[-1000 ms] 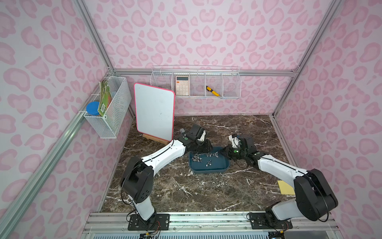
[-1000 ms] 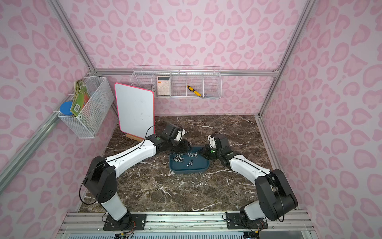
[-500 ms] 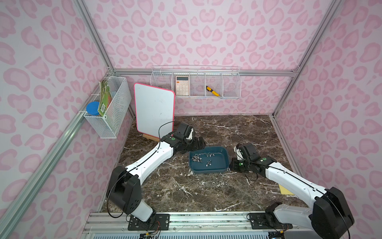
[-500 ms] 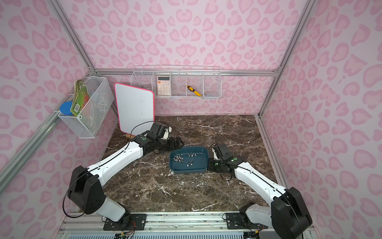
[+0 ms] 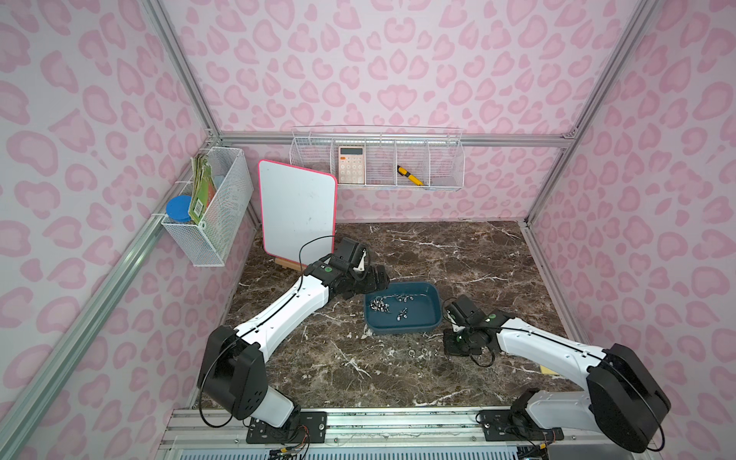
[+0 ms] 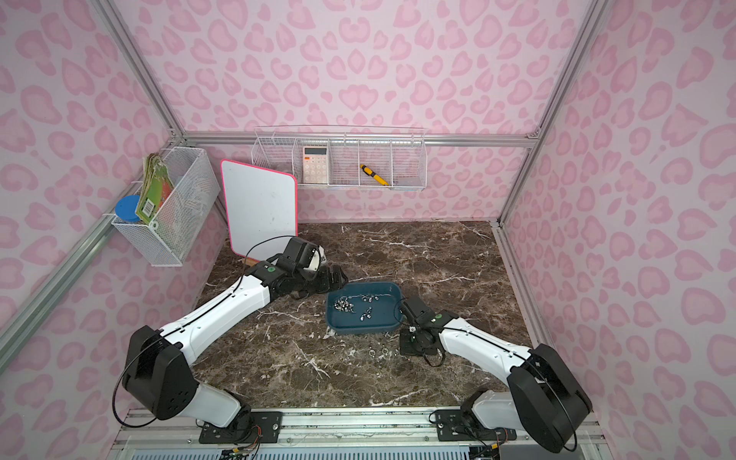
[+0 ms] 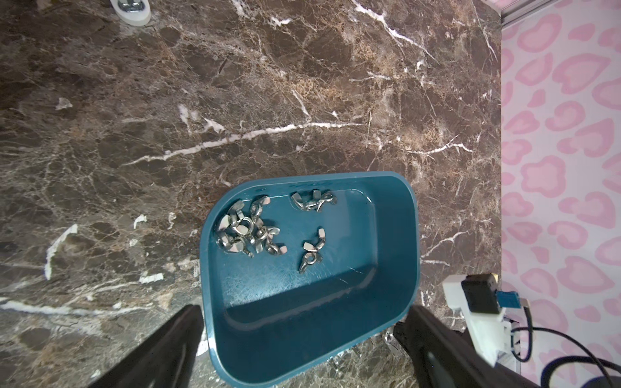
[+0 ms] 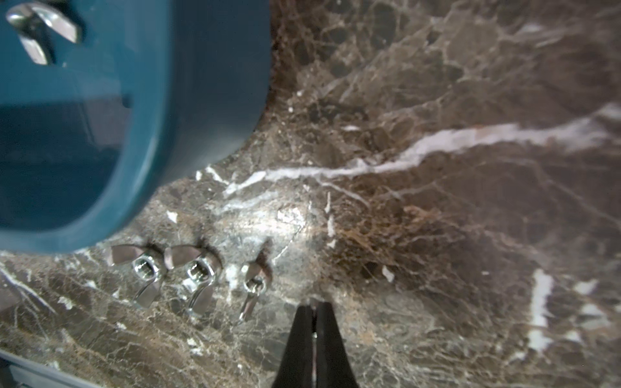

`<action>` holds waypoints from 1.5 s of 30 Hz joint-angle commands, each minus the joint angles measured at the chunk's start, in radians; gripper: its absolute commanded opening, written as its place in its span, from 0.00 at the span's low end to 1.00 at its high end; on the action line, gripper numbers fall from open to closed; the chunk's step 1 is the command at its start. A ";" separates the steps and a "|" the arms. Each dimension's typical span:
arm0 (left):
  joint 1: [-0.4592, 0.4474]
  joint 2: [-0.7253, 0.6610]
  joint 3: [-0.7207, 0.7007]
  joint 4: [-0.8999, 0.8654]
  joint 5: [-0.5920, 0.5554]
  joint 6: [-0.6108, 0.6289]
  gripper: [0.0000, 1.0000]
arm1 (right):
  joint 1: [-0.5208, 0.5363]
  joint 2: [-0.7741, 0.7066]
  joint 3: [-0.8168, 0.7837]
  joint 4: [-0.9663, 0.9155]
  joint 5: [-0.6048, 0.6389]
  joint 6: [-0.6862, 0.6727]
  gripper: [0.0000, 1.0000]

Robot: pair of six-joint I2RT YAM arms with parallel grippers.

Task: Take out the wing nut from the storage box
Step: Place the wing nut at the center of the board.

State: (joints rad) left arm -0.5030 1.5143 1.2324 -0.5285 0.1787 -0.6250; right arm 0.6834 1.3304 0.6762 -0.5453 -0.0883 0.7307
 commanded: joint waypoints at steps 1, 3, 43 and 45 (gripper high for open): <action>0.001 -0.016 -0.008 -0.015 -0.024 0.002 0.99 | 0.003 0.025 0.013 0.018 0.021 0.006 0.00; 0.001 -0.027 -0.017 -0.011 -0.034 0.002 0.99 | 0.006 0.033 0.016 0.021 0.027 0.006 0.02; 0.044 -0.158 -0.087 -0.125 -0.145 0.005 0.95 | 0.010 0.461 0.530 0.273 -0.128 0.248 0.40; 0.047 -0.190 -0.105 -0.134 -0.156 0.010 0.96 | 0.010 0.478 0.508 0.328 -0.140 0.322 0.40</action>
State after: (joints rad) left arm -0.4587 1.3537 1.1416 -0.6365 0.0517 -0.6254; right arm 0.6922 1.7920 1.1969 -0.3019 -0.1978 0.9123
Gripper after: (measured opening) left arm 0.959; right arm 0.392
